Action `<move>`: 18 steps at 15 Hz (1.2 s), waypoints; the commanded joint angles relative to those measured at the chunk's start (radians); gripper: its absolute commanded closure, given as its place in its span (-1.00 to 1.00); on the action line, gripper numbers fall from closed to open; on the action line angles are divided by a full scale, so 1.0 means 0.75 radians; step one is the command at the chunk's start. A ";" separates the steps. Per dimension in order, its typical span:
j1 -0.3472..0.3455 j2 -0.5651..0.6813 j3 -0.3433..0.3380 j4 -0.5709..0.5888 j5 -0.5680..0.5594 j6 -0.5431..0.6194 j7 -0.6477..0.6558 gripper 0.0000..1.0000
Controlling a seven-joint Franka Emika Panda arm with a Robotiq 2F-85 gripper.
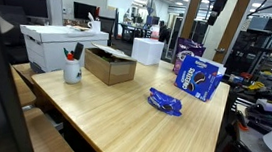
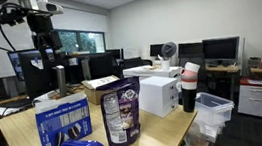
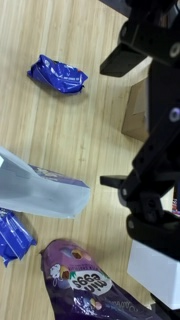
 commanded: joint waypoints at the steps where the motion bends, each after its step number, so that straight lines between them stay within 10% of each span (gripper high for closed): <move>1: -0.008 0.033 0.055 -0.017 -0.015 0.028 0.033 -1.00; 18: 0.008 0.204 0.253 -0.090 -0.038 0.168 0.408 -1.00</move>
